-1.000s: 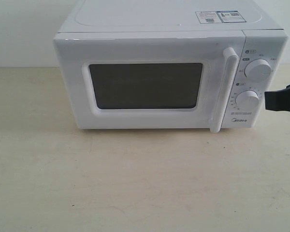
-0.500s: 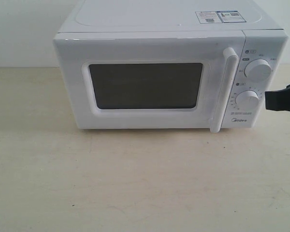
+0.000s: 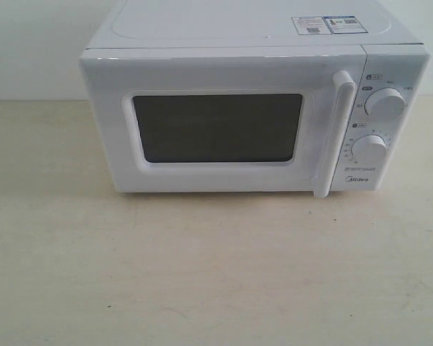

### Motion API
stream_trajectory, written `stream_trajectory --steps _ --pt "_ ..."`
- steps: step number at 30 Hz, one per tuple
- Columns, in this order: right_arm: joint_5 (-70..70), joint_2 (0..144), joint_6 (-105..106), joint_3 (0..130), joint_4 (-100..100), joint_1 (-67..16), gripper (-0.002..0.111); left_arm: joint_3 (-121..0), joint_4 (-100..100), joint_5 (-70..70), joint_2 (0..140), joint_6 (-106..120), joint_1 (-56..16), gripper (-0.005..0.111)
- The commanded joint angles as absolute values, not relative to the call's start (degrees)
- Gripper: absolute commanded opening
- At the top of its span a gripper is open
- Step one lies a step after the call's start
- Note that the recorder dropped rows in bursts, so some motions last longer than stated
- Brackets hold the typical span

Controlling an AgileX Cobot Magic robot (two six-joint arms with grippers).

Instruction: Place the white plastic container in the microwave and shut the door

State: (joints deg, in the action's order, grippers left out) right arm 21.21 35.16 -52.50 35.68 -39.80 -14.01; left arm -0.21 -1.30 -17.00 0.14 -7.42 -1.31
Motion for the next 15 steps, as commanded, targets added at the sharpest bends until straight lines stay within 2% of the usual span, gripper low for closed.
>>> stream_trajectory --steps 1,4,15 --pt "3.9 27.2 -53.4 28.7 -40.4 -4.4 0.0 0.0 -0.9 -17.0 0.0 -7.2 -1.2 0.004" --pt "-1.9 21.1 -53.4 23.3 -40.4 -1.4 0.0 0.0 -0.9 -17.0 0.0 -7.2 -1.2 0.004" --pt "-0.7 0.0 -53.3 12.4 -39.8 -1.2 0.0 0.0 -0.9 -17.0 0.0 -7.2 -1.2 0.004"
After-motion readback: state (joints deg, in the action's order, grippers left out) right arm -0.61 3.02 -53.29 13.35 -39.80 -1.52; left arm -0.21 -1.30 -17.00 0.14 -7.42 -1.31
